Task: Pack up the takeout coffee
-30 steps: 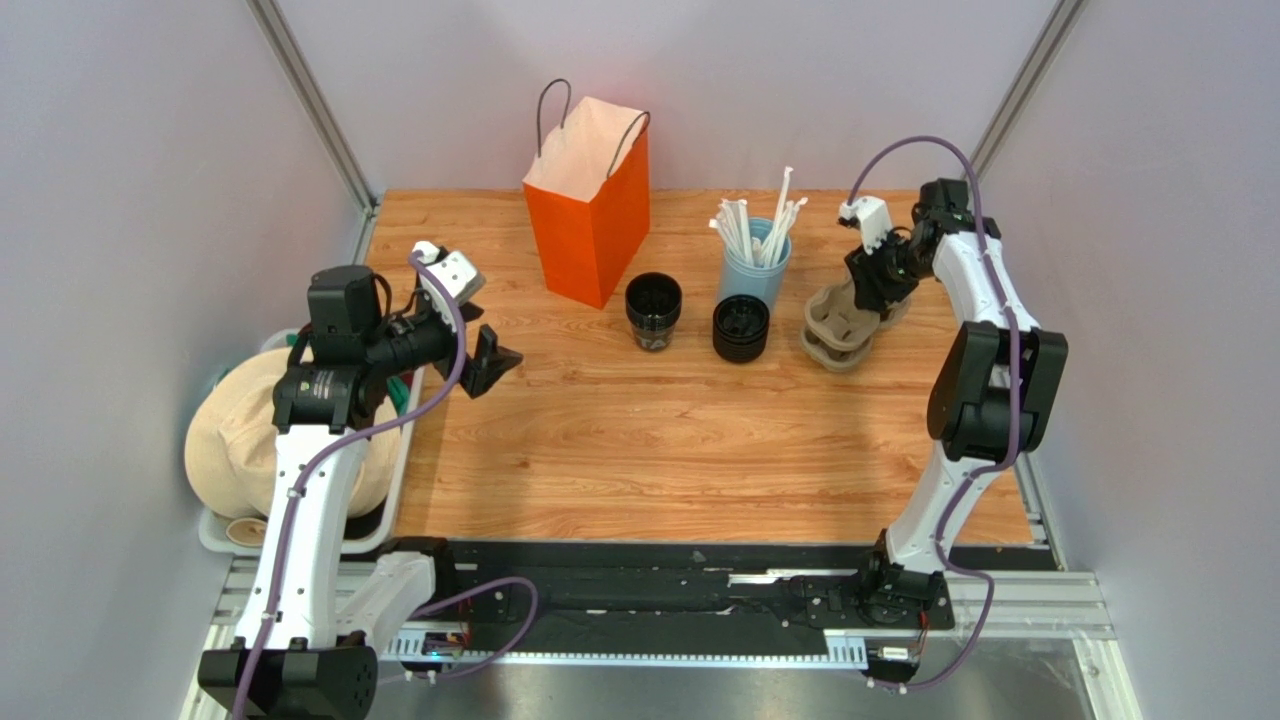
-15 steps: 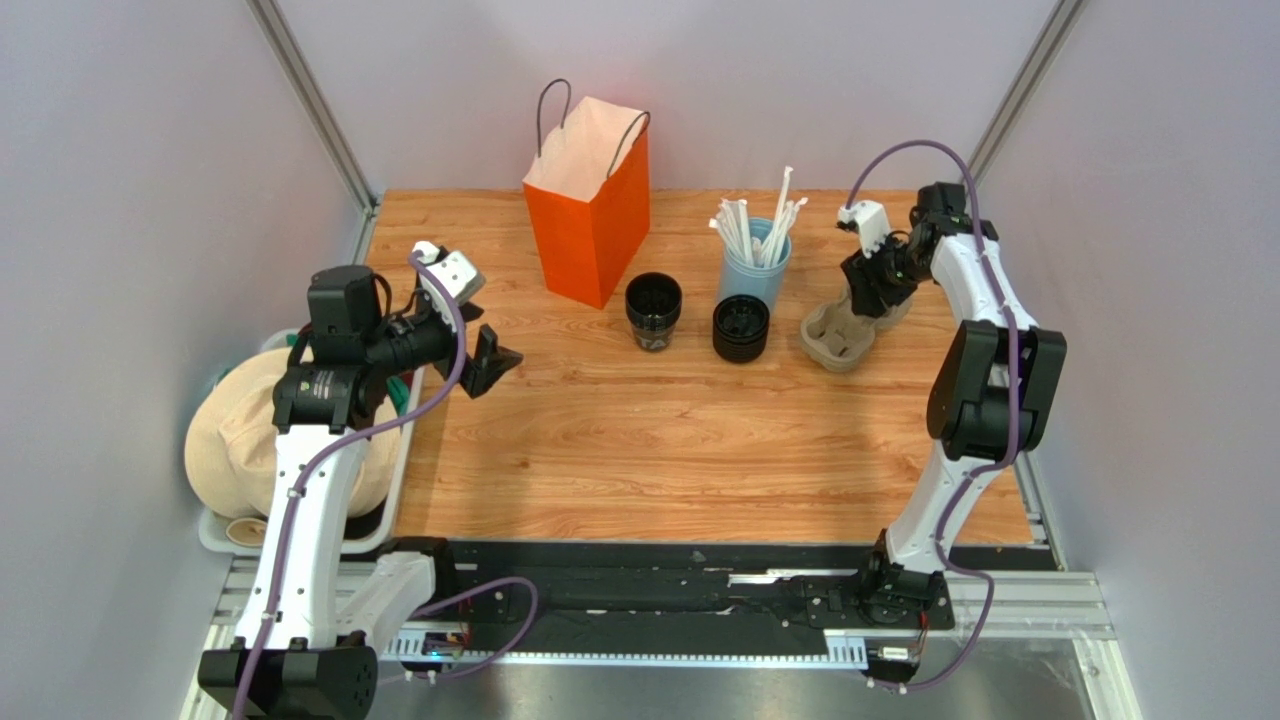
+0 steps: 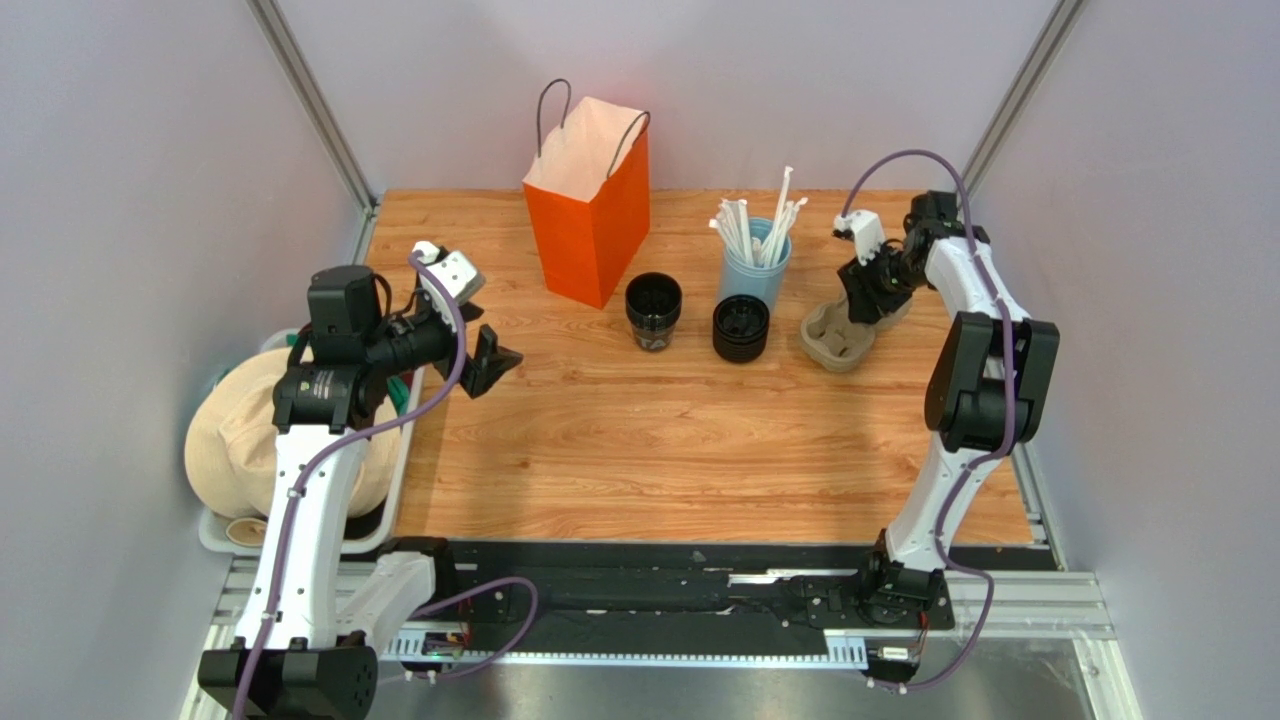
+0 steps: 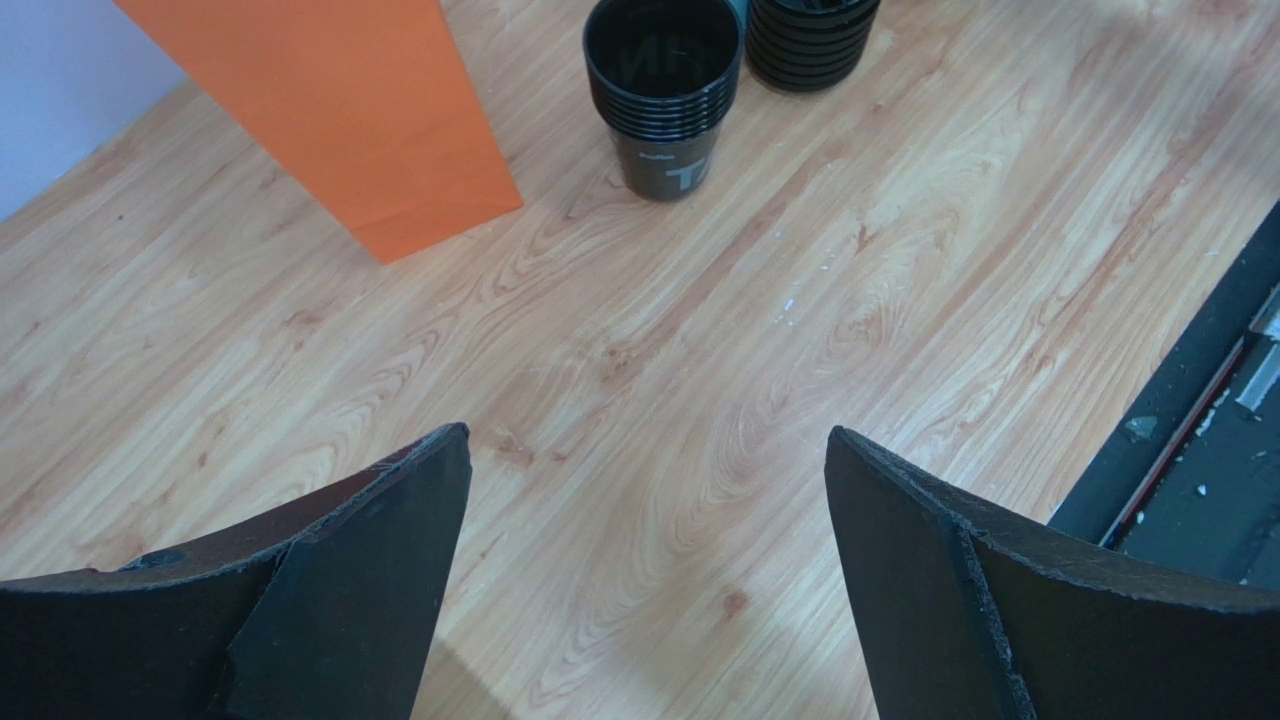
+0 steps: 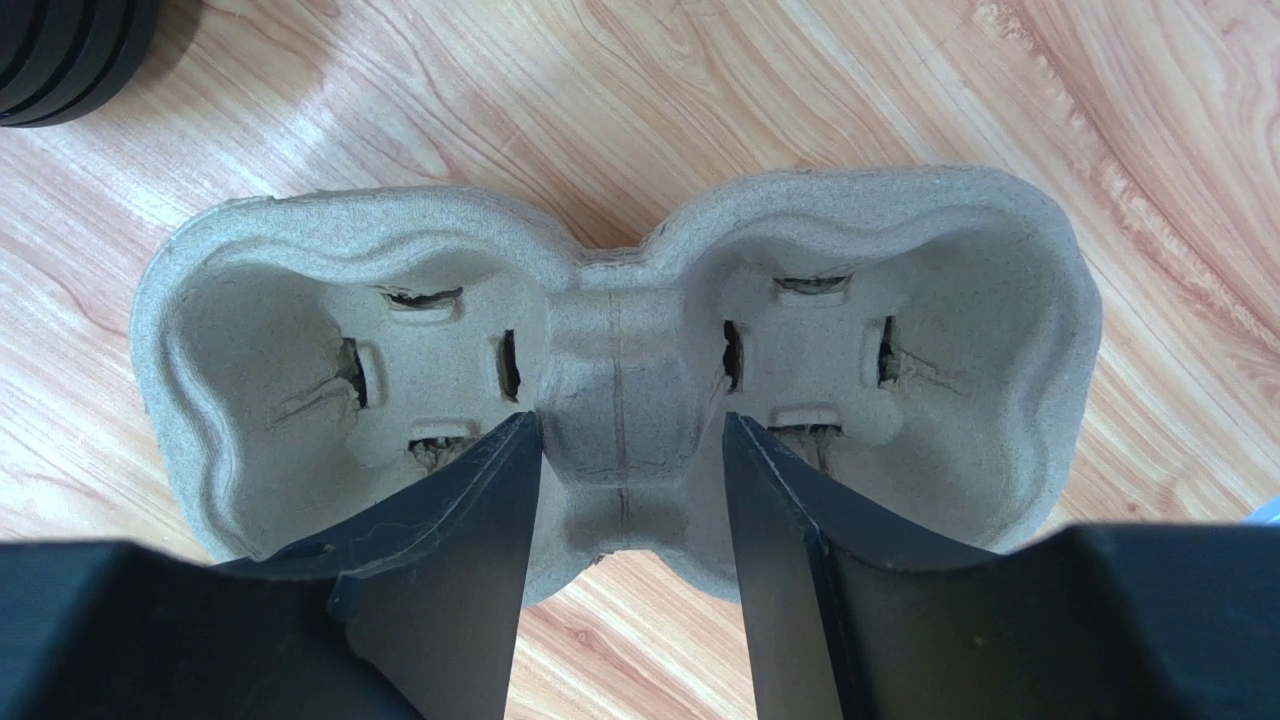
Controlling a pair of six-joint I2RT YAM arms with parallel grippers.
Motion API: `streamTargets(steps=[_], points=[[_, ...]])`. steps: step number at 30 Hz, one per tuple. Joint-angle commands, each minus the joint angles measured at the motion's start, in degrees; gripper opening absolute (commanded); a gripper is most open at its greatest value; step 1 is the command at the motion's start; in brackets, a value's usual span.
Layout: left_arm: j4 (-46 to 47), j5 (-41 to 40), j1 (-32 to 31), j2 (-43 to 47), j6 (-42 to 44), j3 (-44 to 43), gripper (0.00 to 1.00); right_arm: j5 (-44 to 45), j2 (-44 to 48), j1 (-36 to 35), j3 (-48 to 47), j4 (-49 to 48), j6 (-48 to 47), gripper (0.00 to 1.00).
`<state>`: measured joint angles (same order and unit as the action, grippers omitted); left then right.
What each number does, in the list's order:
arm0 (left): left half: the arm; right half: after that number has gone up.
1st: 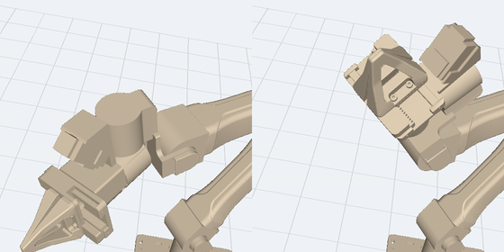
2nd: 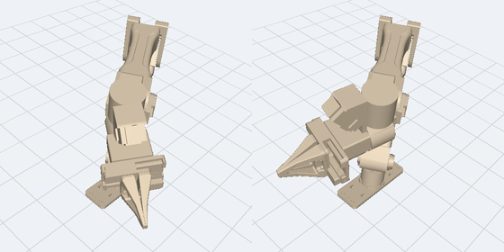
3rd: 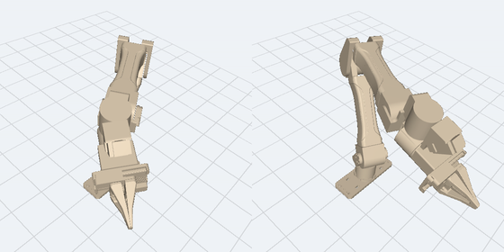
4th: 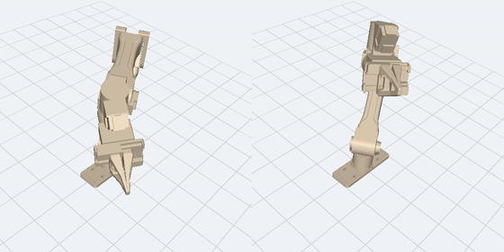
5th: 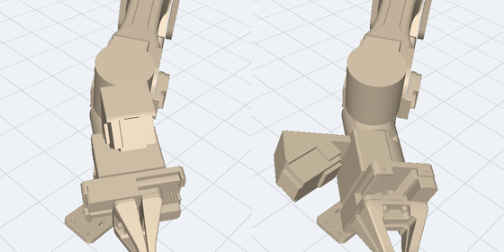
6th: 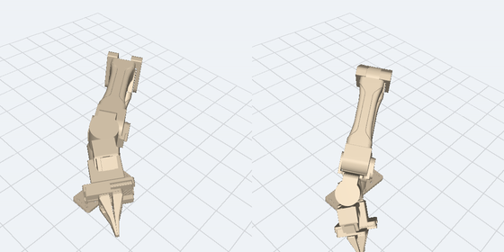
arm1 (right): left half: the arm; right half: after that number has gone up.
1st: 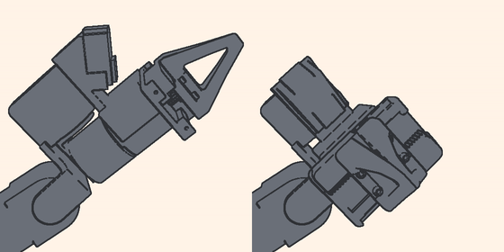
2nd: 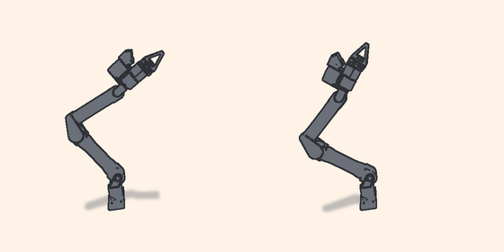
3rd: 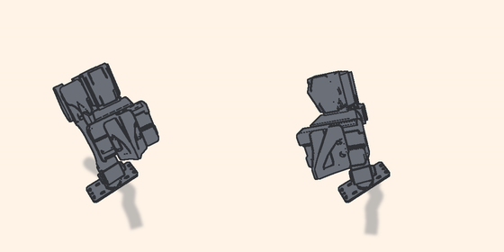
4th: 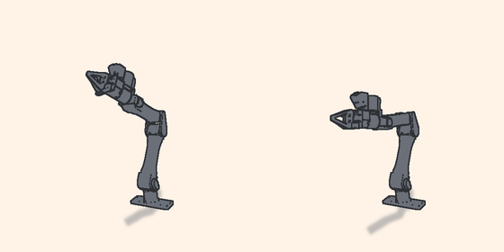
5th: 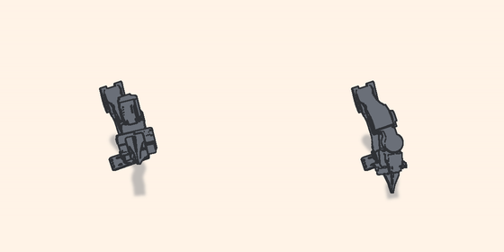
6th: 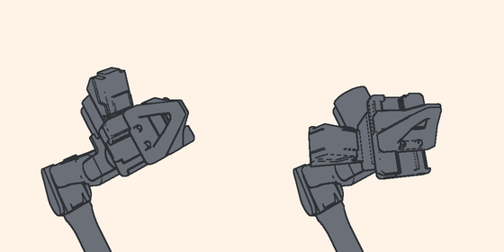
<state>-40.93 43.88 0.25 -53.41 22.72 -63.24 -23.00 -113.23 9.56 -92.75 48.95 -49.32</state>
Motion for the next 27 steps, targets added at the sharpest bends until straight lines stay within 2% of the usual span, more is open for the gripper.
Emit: streamTargets(steps=[1,15,27], points=[[0.8,1.0,-0.1,0.4,1.3,-0.1,0.97,-0.2,0.0,0.3,0.0,-2.0,0.7,0.5],[0.8,1.0,0.0,0.2,1.3,-0.2,0.97,-1.1,1.4,0.2,-0.3,-0.7,0.5,0.31],[0.8,1.2,0.0,0.4,1.3,-0.2,0.97,-1.9,4.5,0.2,-2.2,1.4,0.1,0.22]])
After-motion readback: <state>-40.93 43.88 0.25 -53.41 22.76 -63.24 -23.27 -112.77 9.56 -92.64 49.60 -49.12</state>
